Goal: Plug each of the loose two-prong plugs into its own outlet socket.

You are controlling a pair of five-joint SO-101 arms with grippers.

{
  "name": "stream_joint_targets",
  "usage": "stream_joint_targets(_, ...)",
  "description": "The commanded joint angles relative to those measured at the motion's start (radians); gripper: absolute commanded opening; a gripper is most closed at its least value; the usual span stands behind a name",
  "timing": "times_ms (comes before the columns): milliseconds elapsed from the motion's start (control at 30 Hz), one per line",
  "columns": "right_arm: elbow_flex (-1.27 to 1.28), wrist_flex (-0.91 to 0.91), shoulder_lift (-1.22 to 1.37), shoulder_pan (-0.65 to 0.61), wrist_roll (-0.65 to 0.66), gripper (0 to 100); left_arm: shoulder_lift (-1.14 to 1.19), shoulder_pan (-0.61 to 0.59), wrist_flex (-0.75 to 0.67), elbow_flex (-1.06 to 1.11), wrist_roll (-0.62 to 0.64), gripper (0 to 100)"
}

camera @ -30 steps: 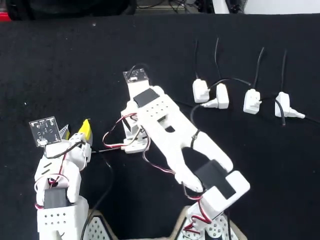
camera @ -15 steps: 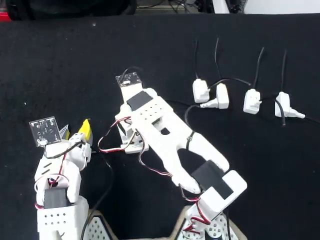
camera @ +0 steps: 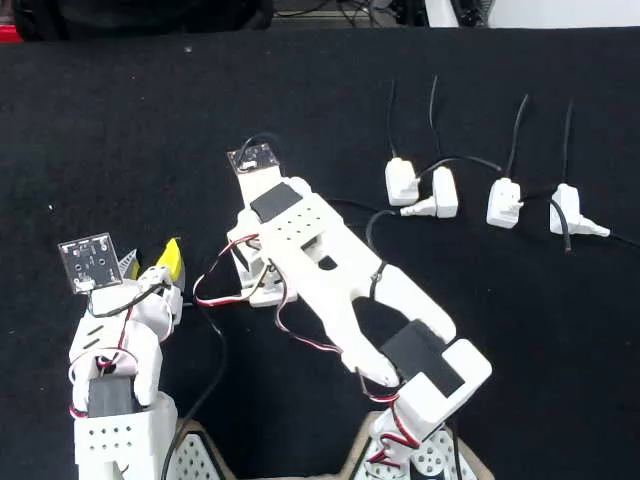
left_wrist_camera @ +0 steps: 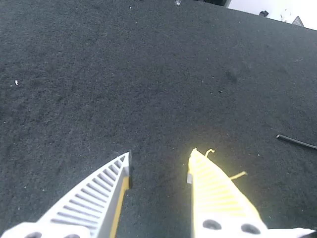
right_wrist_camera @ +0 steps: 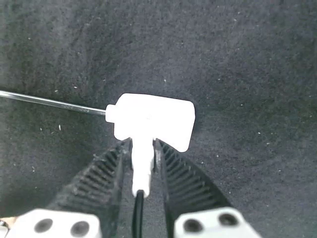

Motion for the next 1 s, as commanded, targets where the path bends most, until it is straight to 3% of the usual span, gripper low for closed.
stream_joint_targets(0, -0.027, -0.015, 0.004, -0.012, -0.011, 1.1, -0.008, -0.008, -0.021, -0.021, 0.000, 20)
stream_joint_targets(167, -0.027, -0.015, 0.005, -0.011, -0.072, 1.1, -0.008, -0.008, -0.021, -0.022, 0.000, 20)
stream_joint_targets(400, -0.027, -0.008, 0.002, -0.008, -0.072, 1.0, -0.008, -0.008, -0.021, -0.022, 0.000, 20)
stream_joint_targets(733, -0.035, 0.031, -0.005, 0.089, -0.071, 1.1, -0.008, -0.008, -0.021, -0.022, 0.000, 20)
stream_joint_targets(967, -0.094, 0.143, -0.050, 0.086, -0.031, 1.1, -0.008, -0.008, -0.021, -0.022, 0.000, 20)
